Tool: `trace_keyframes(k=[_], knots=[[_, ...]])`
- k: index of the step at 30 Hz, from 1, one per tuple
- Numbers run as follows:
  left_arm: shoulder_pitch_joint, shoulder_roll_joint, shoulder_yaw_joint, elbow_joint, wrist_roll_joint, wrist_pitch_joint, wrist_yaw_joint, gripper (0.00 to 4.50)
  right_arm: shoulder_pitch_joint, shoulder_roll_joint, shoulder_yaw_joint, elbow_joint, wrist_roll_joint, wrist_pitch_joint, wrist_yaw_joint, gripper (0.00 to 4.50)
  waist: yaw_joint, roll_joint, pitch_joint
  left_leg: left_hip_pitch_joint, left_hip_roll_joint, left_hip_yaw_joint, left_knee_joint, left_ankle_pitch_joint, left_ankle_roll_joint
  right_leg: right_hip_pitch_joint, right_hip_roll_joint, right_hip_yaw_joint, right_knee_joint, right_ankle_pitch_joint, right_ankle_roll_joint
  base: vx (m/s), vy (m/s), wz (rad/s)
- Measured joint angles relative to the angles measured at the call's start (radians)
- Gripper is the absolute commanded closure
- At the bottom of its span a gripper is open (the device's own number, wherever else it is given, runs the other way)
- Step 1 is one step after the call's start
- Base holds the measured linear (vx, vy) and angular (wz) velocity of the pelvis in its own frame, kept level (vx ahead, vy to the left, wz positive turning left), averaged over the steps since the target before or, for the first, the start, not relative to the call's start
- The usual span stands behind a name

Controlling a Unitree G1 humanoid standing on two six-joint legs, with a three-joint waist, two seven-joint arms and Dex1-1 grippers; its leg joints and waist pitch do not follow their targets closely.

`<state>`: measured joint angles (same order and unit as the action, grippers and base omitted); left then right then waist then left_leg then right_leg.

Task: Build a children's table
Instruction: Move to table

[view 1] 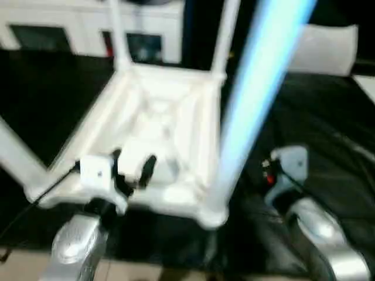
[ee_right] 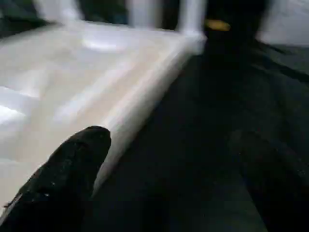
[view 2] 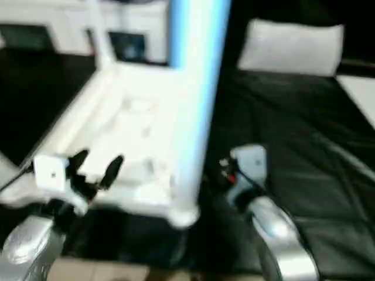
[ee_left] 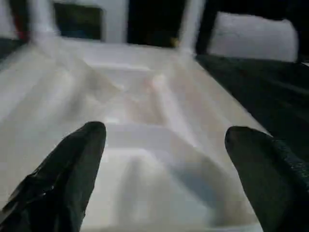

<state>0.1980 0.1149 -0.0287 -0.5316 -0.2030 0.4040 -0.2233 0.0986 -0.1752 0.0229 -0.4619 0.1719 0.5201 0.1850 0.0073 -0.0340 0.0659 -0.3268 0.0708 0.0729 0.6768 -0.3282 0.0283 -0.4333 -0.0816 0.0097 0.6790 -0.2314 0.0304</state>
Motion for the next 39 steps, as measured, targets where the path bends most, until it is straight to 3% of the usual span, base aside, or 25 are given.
trace_keyframes(k=[2,4,6,8,9,10,11,13,14,15,16,18,19,20,21,22,23,24,25,26,27,28,29,31,39], knots=[[-0.003,0.009,-0.009,0.0,-0.001,-0.001,-0.012,0.14,0.001,-0.002,-0.017,0.001,-0.01,0.0,-0.004,0.0,-0.004,0.009,-0.002,0.004,0.006,-0.009,-0.034,0.017,-0.035,0.001,0.01,-0.005,-0.024,0.022,-0.005,0.006,-0.063,-0.08],[-0.005,0.018,-0.006,0.001,-0.001,-0.008,-0.014,0.14,0.004,0.004,-0.015,0.001,-0.013,-0.001,-0.004,0.0,-0.005,0.017,0.004,0.004,0.026,-0.01,-0.042,0.028,-0.093,0.015,0.025,-0.018,-0.054,0.045,-0.012,-0.06,-0.039,-0.02],[-0.005,0.028,-0.006,0.005,-0.003,-0.013,-0.021,0.14,0.009,0.009,0.001,0.0,-0.012,-0.002,-0.003,0.0,-0.007,0.02,0.008,0.006,0.035,-0.011,-0.041,0.027,-0.095,0.027,0.028,-0.025,-0.076,0.055,-0.028,-0.092,-0.014,-0.02],[-0.006,0.032,-0.005,0.006,-0.015,-0.022,-0.035,0.14,0.011,0.009,0.013,-0.001,-0.012,0.0,-0.003,0.0,-0.015,0.025,0.013,0.015,0.043,0.011,-0.039,0.031,-0.094,0.034,0.025,-0.021,-0.085,0.054,-0.025,-0.106,0.01,0.02],[-0.007,0.032,-0.004,0.007,-0.016,-0.024,-0.035,0.14,0.01,0.01,0.015,-0.003,-0.01,0.005,-0.004,0.0,-0.014,0.024,0.015,0.024,0.052,0.032,-0.038,0.031,-0.095,0.029,0.031,-0.009,-0.085,0.053,-0.024,-0.115,0.036,-0.1],[-0.016,0.033,0.004,0.016,-0.011,-0.024,-0.03,0.14,0.009,0.017,0.022,-0.008,-0.006,0.015,-0.004,0.0,-0.01,0.025,0.017,0.035,0.068,0.07,-0.038,0.031,-0.094,0.026,0.041,0.016,-0.083,0.053,-0.023,-0.123,0.06,-0.37],[-0.039,0.034,0.013,0.03,-0.001,-0.024,-0.023,0.14,0.01,0.016,0.027,-0.008,-0.004,0.02,-0.004,0.0,-0.008,0.022,0.02,0.043,0.069,0.094,-0.037,0.028,-0.09,0.021,0.045,0.039,-0.083,0.052,-0.022,-0.123,0.06,-0.37],[-0.059,0.038,0.017,0.034,0.007,-0.019,-0.014,0.14,0.011,0.013,0.026,-0.008,-0.006,0.02,-0.003,0.0,-0.009,0.022,0.021,0.044,0.065,0.104,-0.034,0.028,-0.082,0.018,0.056,0.072,-0.087,0.05,-0.018,-0.044,0.096,-0.65],[-0.068,0.046,0.016,0.037,0.013,-0.016,-0.012,0.14,0.019,0.014,0.026,-0.008,-0.009,0.019,-0.003,0.0,-0.018,0.025,0.019,0.045,0.062,0.108,-0.033,0.028,-0.077,0.01,0.066,0.086,-0.095,0.047,-0.013,-0.028,0.104,-0.69],[-0.071,0.052,0.016,0.041,0.015,-0.015,-0.011,0.14,0.025,0.016,0.027,-0.008,-0.011,0.018,-0.004,0.0,-0.03,0.027,0.019,0.043,0.067,0.116,-0.033,0.028,-0.074,0.0,0.073,0.082,-0.104,0.045,-0.014,-0.094,0.084,-0.58],[-0.082,0.059,0.015,0.052,0.017,-0.013,-0.011,0.14,0.03,0.02,0.025,-0.008,-0.013,0.015,-0.005,0.0,-0.045,0.03,0.019,0.031,0.07,0.11,-0.033,0.03,-0.069,0.007,0.06,0.053,-0.107,0.034,-0.032,-0.14,0.055,-0.31],[-0.087,0.061,0.018,0.063,0.017,-0.009,-0.011,0.14,0.032,0.024,0.026,-0.008,-0.013,0.015,-0.006,0.0,-0.072,0.037,0.023,0.029,0.086,0.098,-0.034,0.036,-0.069,0.018,0.038,-0.014,-0.098,0.023,-0.074,-0.118,0.026,-0.16],[-0.088,0.061,0.02,0.065,0.016,-0.009,-0.011,0.14,0.031,0.026,0.026,-0.009,-0.013,0.014,-0.006,0.0,-0.073,0.038,0.021,0.028,0.101,0.095,-0.034,0.039,-0.072,0.024,0.035,-0.043,-0.059,0.017,-0.091,-0.017,-0.089,0.1],[-0.089,0.063,0.023,0.066,0.013,-0.005,-0.012,0.14,0.029,0.024,0.026,-0.011,-0.013,0.014,-0.007,0.0,-0.071,0.039,0.019,0.027,0.122,0.089,-0.037,0.046,-0.082,0.03,0.038,-0.075,-0.004,0.012,-0.097,-0.017,-0.089,0.1],[-0.094,0.064,0.024,0.065,0.01,-0.001,-0.015,0.14,0.023,0.02,0.026,-0.012,-0.014,0.014,-0.007,0.0,-0.065,0.034,0.014,0.022,0.128,0.087,-0.04,0.052,-0.089,0.043,0.034,-0.079,0.005,0.008,-0.107,0.04,-0.156,0.02],[-0.103,0.068,0.028,0.066,0.005,0.007,-0.018,0.14,0.009,0.011,0.027,-0.013,-0.014,0.011,-0.005,0.0,-0.055,0.018,0.004,0.002,0.127,0.09,-0.039,0.064,-0.085,0.055,0.021,-0.073,-0.022,-0.025,-0.068,0.02,-0.185,-0.13],[-0.11,0.071,0.033,0.07,0.002,0.013,-0.021,0.14,-0.002,0.002,0.027,-0.013,-0.015,0.009,-0.003,0.0,-0.049,0.012,-0.002,-0.026,0.118,0.081,-0.029,0.067,-0.065,0.048,0.027,-0.076,-0.021,-0.021,-0.06,0.02,-0.185,-0.13],[-0.119,0.066,0.024,0.078,0.0,0.021,-0.027,0.14,0.003,-0.009,0.022,-0.011,-0.018,0.008,-0.002,0.0,-0.036,0.016,-0.001,-0.038,0.106,0.064,-0.013,0.06,0.003,0.044,0.029,-0.078,-0.022,-0.02,-0.062,-0.034,-0.174,0.0],[-0.129,0.079,0.004,0.078,-0.02,0.049,-0.053,0.14,0.003,-0.037,0.019,-0.002,-0.018,0.008,0.016,0.0,-0.02,0.016,0.0,-0.039,0.082,0.054,-0.02,0.065,0.017,0.044,0.03,-0.077,-0.023,-0.016,-0.068,-0.03,-0.165,0.01],[-0.14,0.103,0.004,0.079,-0.03,0.066,-0.072,0.14,-0.001,-0.054,0.019,-0.002,-0.017,0.008,0.038,0.0,-0.013,0.021,0.002,-0.038,0.067,0.05,-0.039,0.071,0.007,0.044,0.04,-0.08,-0.026,-0.012,-0.065,-0.03,-0.165,0.01],[-0.151,0.128,0.013,0.081,-0.038,0.076,-0.086,0.14,-0.008,-0.065,0.018,-0.002,-0.016,0.008,0.052,0.0,-0.001,0.029,0.001,-0.034,0.065,0.035,-0.046,0.08,-0.008,0.046,0.051,-0.079,-0.03,-0.011,-0.066,-0.037,-0.149,-0.21],[-0.166,0.164,0.018,0.087,-0.042,0.089,-0.116,0.14,-0.02,-0.084,0.023,-0.002,-0.009,0.005,0.089,0.0,0.005,0.037,0.005,-0.035,0.076,0.027,-0.055,0.091,-0.035,0.049,0.064,-0.083,-0.041,-0.006,-0.073,-0.052,-0.109,-0.04],[-0.179,0.187,0.018,0.101,-0.046,0.094,-0.144,0.14,-0.025,-0.105,0.027,-0.003,-0.003,0.0,0.118,0.0,0.011,0.037,0.008,-0.033,0.084,0.029,-0.065,0.1,-0.052,0.048,0.065,-0.085,-0.045,-0.003,-0.075,-0.052,-0.109,-0.04],[-0.195,0.246,0.016,0.131,-0.064,0.102,-0.219,0.14,-0.031,-0.147,0.026,-0.001,0.012,-0.002,0.174,0.0,0.023,0.041,0.015,-0.027,0.087,0.032,-0.079,0.113,-0.078,0.049,0.067,-0.085,-0.05,0.003,-0.076,-0.059,-0.045,0.02],[-0.286,0.496,-0.032,0.259,-0.112,0.084,-0.58,0.3,-0.095,-0.252,0.021,0.042,0.075,-0.014,0.349,0.0,0.025,0.043,0.021,-0.024,0.087,0.045,-0.081,0.116,-0.093,0.051,0.058,-0.077,-0.07,0.023,-0.071,-0.005,0.017,-0.01]])
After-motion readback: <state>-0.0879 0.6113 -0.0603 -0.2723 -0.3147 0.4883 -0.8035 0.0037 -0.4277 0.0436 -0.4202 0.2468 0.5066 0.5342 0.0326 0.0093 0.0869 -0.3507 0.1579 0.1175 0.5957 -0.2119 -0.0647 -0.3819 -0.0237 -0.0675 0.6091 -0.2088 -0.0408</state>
